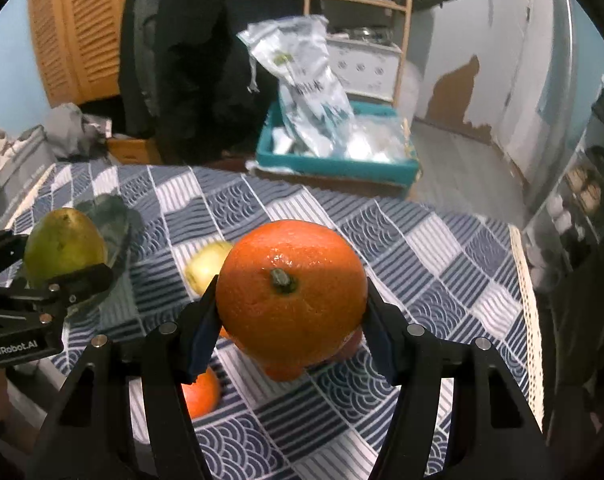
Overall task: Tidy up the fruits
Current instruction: 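Carry the mango with the left tool while the right tool carries the orange over the glass bowl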
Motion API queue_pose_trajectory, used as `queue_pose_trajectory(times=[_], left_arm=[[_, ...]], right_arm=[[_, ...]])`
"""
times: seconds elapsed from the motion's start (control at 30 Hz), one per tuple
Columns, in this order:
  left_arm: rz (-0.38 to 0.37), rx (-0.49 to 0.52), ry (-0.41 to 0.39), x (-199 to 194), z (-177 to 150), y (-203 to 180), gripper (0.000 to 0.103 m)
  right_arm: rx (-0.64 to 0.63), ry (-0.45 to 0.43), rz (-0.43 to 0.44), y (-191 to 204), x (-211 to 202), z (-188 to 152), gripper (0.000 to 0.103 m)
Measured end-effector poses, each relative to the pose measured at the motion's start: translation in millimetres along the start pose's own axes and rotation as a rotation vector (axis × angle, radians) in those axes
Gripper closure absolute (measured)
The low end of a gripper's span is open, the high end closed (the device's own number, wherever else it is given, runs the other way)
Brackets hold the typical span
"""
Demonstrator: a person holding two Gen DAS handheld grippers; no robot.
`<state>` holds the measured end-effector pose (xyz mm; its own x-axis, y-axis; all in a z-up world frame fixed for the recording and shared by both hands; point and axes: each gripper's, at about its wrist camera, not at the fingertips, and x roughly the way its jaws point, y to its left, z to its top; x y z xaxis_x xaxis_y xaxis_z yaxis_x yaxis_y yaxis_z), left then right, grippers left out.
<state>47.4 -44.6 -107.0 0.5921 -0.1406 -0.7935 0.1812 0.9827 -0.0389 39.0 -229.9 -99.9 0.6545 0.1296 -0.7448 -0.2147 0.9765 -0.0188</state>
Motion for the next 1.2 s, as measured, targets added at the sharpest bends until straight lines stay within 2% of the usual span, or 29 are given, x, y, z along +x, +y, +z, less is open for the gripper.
queue_pose_trajectory(times=[0.07,0.23,0.6,1.2], left_arm=[[0.023,0.004,-0.025,-8.6,0.9,3.4,0.033],[0.012,-0.029,-0.05,-25.9,2.4,17.1,0.033],[0.06,-0.066,-0.106,-52.3,2.3,49.6,0.033],[0.146,-0.206,-0.047,-38.9,-17.4,125.1,0.033]], right_arm=[[-0.008,-0.015,0.005,5.4,-3.4,3.7,0.039],[-0.024,-0.052,0.028,19.8,-12.3,15.3,0.039],[-0.062,-0.098,0.095,58.1,-22.0,40.6,0.039],[-0.166,-0.055,0.206,139.9,10.8,63.7,0.039]])
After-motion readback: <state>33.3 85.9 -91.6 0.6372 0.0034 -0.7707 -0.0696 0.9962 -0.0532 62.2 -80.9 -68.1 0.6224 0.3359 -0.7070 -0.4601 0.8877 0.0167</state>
